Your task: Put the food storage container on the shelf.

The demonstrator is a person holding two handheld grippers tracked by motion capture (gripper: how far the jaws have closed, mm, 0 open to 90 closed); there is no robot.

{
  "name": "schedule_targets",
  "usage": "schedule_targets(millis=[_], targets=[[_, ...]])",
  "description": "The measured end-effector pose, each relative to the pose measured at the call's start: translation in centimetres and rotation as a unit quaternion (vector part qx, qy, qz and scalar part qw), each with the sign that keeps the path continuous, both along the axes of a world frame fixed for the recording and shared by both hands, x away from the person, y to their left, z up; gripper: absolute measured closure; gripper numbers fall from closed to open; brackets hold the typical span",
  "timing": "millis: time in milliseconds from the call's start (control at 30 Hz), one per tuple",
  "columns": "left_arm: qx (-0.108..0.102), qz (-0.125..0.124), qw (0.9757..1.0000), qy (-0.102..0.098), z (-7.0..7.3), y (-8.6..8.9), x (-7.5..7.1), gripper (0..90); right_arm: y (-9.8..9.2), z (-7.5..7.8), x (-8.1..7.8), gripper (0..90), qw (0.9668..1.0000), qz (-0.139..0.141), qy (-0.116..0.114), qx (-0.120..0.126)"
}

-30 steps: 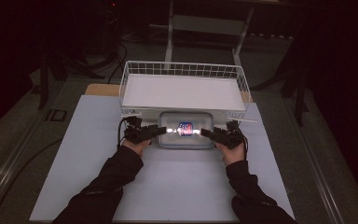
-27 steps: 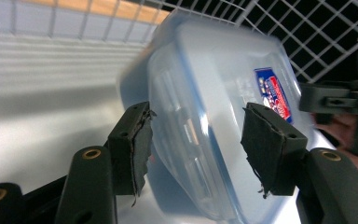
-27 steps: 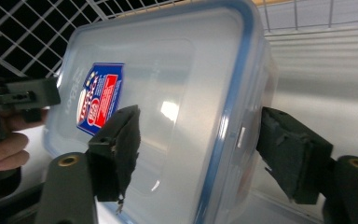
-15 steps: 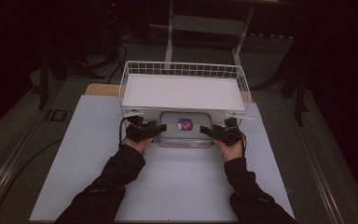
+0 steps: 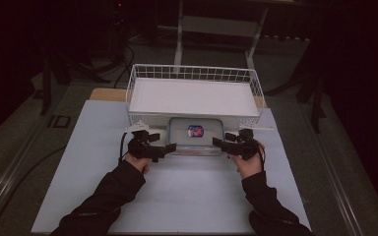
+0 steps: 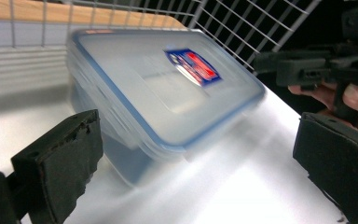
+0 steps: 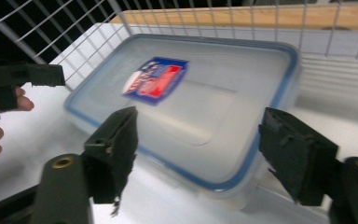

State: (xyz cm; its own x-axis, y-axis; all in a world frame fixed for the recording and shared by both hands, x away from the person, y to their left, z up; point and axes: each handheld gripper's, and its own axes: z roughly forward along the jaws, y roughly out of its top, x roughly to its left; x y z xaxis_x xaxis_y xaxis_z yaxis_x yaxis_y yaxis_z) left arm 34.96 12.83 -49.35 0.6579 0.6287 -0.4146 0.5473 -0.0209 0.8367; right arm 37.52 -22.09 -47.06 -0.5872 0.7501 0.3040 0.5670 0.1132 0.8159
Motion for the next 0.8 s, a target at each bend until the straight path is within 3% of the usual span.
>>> schedule_targets(millis=[167, 200, 233, 433, 567, 633, 800], targets=[[0.004, -0.005, 0.9999, -0.013, 0.3, 0.6, -1.8, 0.8, 0.7, 0.6, -1.4, 33.1, 0.9997, 0.021, -0.007, 0.009], [0.016, -0.009, 0.9996, -0.019, 0.5, 0.8, -2.8, 0.8, 1.0, 0.7, -1.7, 34.4, 0.9995, 0.028, -0.007, 0.014], [0.023, -0.012, 0.9994, -0.023, 0.6, 0.9, -3.2, 0.7, 1.6, 0.6, -2.3, 40.3, 0.9988, 0.044, -0.005, 0.019], [0.048, -0.024, 0.9975, -0.046, 0.3, 1.2, -5.7, 0.0, 3.1, 0.1, -3.3, 60.4, 0.9970, 0.077, -0.003, 0.004], [0.054, -0.026, 0.9972, -0.045, -0.6, 1.1, -6.4, 0.0, 3.7, -0.7, -3.5, 78.2, 0.9952, 0.097, 0.013, 0.003], [0.049, -0.026, 0.9977, -0.039, -1.0, 1.0, -6.4, 0.0, 4.0, -1.3, -3.2, 87.9, 0.9934, 0.110, 0.028, -0.011], [0.058, -0.038, 0.9972, -0.029, -2.0, 0.9, -6.2, 0.0, 4.4, -2.4, -2.2, 89.8, 0.9926, 0.107, 0.043, -0.037]])
